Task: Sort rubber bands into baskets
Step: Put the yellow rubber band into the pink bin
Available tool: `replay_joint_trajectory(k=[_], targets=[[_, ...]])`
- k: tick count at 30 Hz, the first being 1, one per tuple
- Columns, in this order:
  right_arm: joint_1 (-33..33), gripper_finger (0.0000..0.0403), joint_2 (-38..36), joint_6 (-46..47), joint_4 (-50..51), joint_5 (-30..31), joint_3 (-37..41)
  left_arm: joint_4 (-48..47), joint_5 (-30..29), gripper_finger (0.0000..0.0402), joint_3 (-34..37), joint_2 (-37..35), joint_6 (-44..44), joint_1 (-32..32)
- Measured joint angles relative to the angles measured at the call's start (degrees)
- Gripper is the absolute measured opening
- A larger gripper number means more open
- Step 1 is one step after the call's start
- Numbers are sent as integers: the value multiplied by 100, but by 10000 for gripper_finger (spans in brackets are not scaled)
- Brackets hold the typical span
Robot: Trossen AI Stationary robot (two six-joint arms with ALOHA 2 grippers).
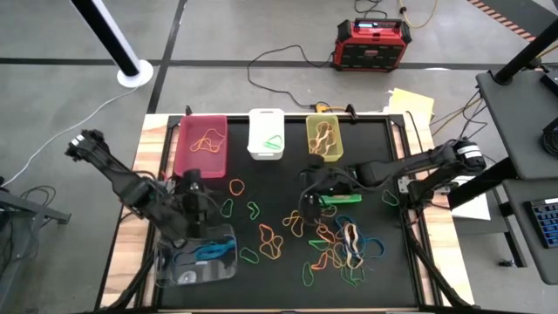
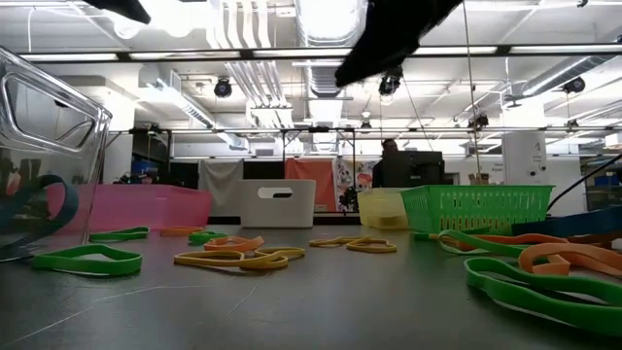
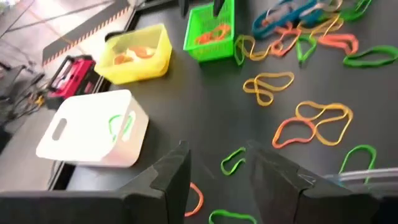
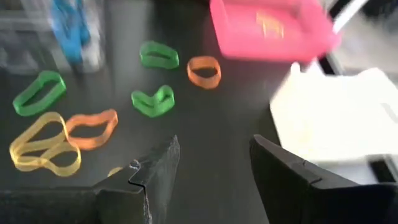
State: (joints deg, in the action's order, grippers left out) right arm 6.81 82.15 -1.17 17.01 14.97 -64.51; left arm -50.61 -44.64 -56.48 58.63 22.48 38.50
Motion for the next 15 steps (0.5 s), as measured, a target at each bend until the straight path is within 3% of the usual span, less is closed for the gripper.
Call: replay_joint_trajectory(k=[5, 11, 15], targets=[[107, 192, 392, 381, 1049, -48, -391, 951, 4, 137, 501, -212, -373, 2], [96, 192, 1029, 278, 1140, -816, -609, 2517, -197, 137, 1404, -307, -1150, -9], [103, 192, 1373, 211, 1324, -1102, -726, 2941, -302, 137, 1584, -351, -1239, -46]])
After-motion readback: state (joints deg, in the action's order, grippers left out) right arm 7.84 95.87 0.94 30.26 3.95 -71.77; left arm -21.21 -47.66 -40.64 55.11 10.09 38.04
